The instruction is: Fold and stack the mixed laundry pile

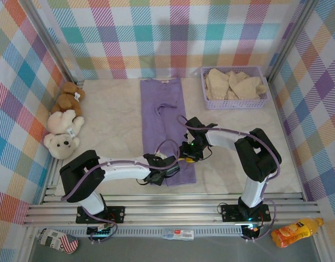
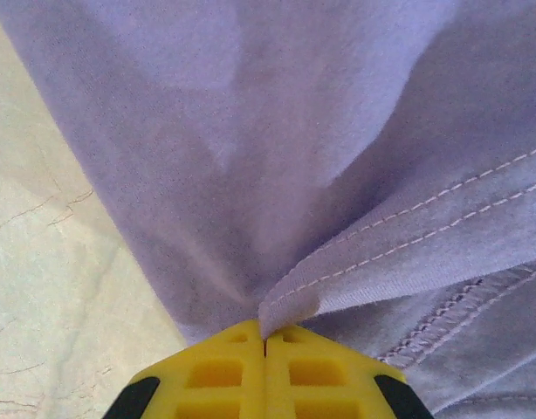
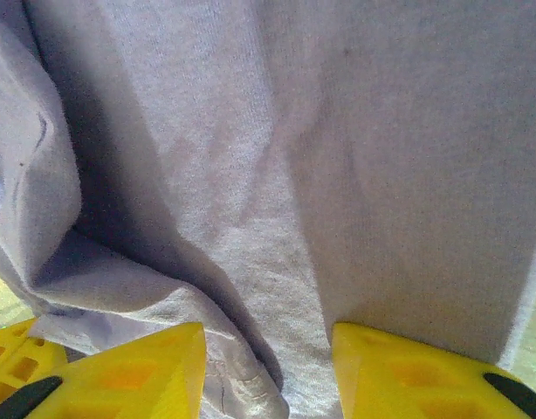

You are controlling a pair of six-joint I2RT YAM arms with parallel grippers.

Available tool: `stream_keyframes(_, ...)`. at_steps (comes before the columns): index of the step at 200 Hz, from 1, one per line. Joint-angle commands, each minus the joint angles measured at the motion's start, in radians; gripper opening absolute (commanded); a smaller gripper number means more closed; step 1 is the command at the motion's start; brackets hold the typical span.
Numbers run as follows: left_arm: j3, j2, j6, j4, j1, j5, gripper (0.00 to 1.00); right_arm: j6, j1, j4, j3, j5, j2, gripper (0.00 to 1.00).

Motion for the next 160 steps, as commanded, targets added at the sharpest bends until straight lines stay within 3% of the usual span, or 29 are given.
stream_keyframes(1,-0.022,-0.048,-0.010,-0.019,0.006,0.009,0.00,0.017,0.003,-0.033,-0.029,0.041,0.004,0.44)
stream_keyframes(65,-0.115,-0.267,-0.074,-0.156,-0.047,0.064,0.00,0.082,0.001,-0.088,0.006,0.105,0.051,0.39)
stream_keyframes(108,-0.143,-0.192,-0.112,-0.168,-0.136,0.091,0.00,0.091,0.000,-0.103,0.027,0.122,0.057,0.40)
stream_keyframes(145,-0.177,-0.209,-0.103,-0.168,-0.154,0.121,0.00,0.091,0.000,-0.113,0.045,0.128,0.062,0.41)
stream_keyframes(160,-0.134,-0.211,-0.107,-0.206,-0.152,0.090,0.37,0.073,0.002,-0.109,0.054,0.116,0.056,0.44)
